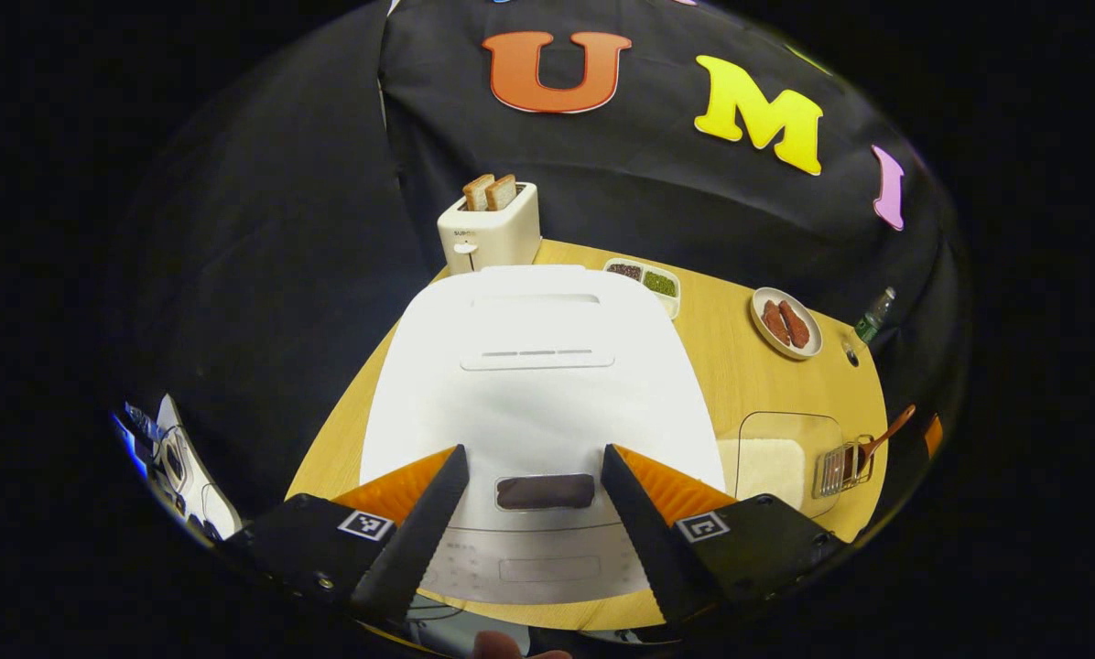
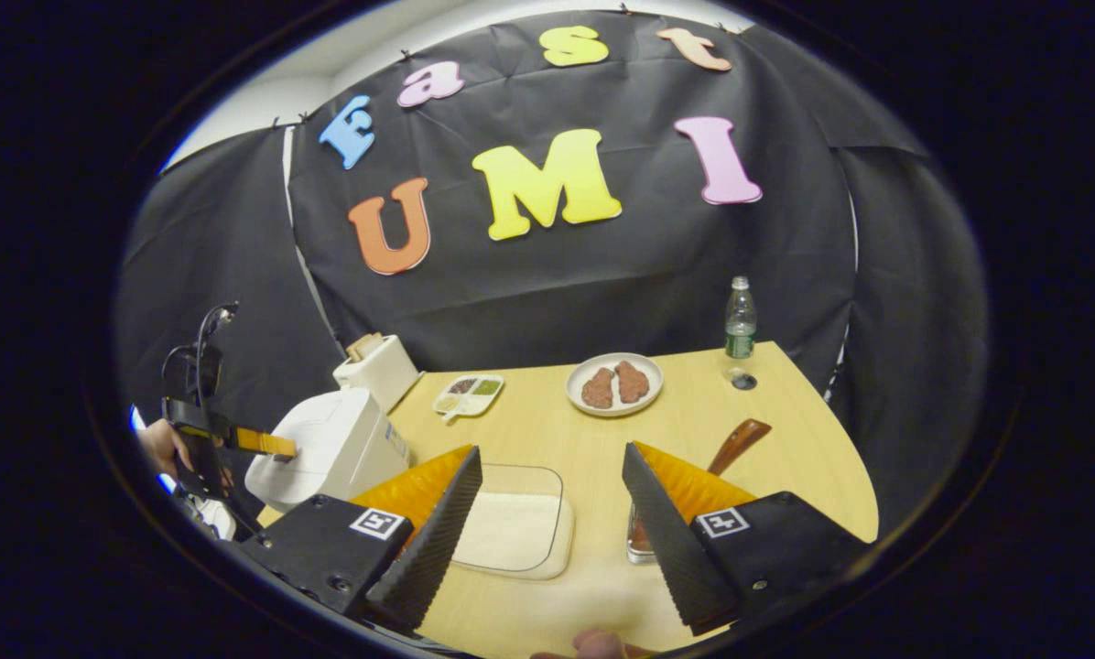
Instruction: Close the left gripper, press the button to open the rice cooker; take a wooden spoon from the chopstick holder with the right hand, scoop a spoonful of rice and pour it into the rice cooker, then put the wooden spoon back into the chopstick holder.
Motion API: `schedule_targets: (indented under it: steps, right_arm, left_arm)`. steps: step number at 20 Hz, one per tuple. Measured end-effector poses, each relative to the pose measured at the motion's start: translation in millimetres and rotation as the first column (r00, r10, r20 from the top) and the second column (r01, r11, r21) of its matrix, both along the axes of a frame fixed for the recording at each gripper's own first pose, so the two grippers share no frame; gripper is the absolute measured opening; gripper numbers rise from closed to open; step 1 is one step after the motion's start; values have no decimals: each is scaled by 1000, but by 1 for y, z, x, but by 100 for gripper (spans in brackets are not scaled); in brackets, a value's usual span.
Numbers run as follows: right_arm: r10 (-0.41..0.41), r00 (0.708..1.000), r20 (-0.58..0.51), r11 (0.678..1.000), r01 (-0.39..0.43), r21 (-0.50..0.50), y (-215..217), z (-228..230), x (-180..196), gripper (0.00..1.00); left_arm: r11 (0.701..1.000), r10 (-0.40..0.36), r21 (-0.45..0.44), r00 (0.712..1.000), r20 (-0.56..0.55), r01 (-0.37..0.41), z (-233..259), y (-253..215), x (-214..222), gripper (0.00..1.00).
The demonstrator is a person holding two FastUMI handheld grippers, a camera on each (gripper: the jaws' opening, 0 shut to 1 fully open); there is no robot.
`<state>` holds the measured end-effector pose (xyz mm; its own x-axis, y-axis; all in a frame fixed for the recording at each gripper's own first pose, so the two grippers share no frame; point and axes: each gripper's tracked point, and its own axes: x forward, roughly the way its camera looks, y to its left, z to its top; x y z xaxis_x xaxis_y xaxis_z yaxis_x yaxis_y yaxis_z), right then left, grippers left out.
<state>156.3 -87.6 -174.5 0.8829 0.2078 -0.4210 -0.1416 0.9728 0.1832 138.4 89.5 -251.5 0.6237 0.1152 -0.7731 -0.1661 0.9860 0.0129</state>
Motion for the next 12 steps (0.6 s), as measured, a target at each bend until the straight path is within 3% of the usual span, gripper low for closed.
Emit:
schedule_targets:
  steps: [7,12]
  right_arm:
    - [4,994,107,1000,-2,-19,4,41,-6,100]
    - [-44,975,219,996,59,-61,11,87,-52,100]
  left_arm:
    - [1000,3,1,976,218,-4,69,-15,0,95]
    - [998,-44,-29,895,443,63,152,-40,-43,95]
